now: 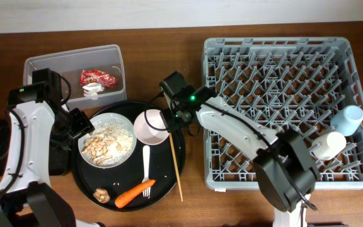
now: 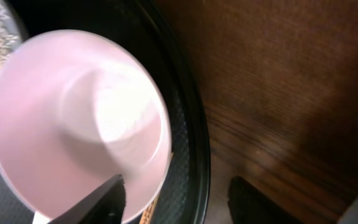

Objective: Sort waste into correct bins and load items into the dishwasher rack
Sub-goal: 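Reach the right gripper to the pink saucer and grasp its rim, then carry the pink saucer with the right gripper to the rack's back edge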

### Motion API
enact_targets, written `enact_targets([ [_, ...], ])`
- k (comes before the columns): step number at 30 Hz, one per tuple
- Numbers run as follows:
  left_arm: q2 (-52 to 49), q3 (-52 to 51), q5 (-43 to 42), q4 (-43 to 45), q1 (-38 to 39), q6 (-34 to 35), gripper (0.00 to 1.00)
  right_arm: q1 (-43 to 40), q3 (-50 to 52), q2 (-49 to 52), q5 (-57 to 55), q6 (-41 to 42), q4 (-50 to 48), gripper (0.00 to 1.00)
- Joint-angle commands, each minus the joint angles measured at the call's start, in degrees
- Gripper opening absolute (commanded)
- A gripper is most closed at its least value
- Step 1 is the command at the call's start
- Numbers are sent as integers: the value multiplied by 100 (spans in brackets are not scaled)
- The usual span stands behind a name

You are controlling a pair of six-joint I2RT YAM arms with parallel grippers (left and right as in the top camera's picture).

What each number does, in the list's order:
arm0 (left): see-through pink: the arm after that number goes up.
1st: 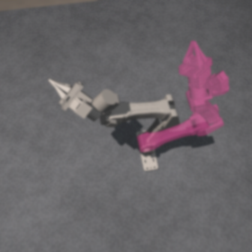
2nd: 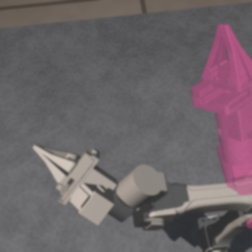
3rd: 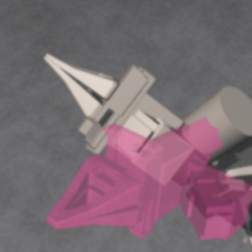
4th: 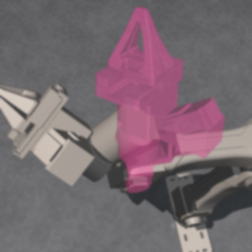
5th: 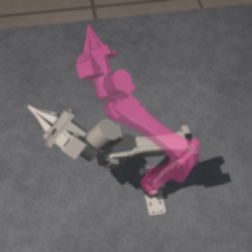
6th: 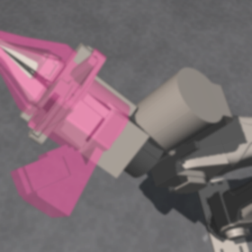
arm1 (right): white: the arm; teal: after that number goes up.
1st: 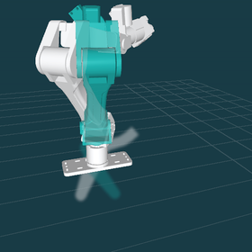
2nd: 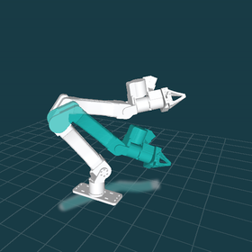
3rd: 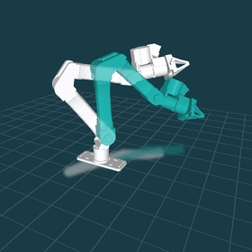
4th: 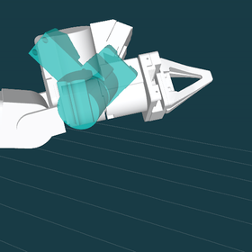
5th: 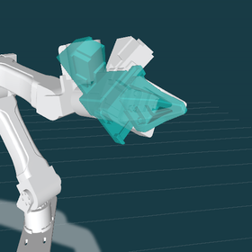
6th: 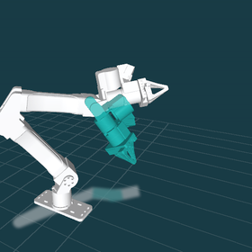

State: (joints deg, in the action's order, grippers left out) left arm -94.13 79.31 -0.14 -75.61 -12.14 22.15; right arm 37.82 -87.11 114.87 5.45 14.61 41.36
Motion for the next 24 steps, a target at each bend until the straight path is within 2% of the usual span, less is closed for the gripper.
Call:
enact_targets([
  [1, 90, 24, 39, 9, -2, 74, 69, 31, -33, 205, 57, 203, -50, 52],
  [4, 90, 24, 39, 4, -2, 72, 69, 79, -33, 330, 144, 227, -87, 49],
  [9, 90, 24, 39, 4, -2, 72, 69, 155, -33, 372, 160, 227, -177, 34],
  [13, 90, 24, 39, 0, -2, 72, 70, 155, -28, 389, 162, 245, -170, 31],
  [17, 90, 24, 39, 4, -2, 72, 69, 155, -26, 450, 162, 439, -151, 21],
  [20, 90, 24, 42, 4, -2, 70, 69, 155, -26, 457, 162, 437, -133, 17],
  [23, 90, 24, 39, 11, -2, 70, 69, 155, -35, 448, 162, 437, -131, 4],
  [24, 90, 24, 42, 9, -2, 70, 69, 146, -68, 372, 157, 433, -109, 4],
])
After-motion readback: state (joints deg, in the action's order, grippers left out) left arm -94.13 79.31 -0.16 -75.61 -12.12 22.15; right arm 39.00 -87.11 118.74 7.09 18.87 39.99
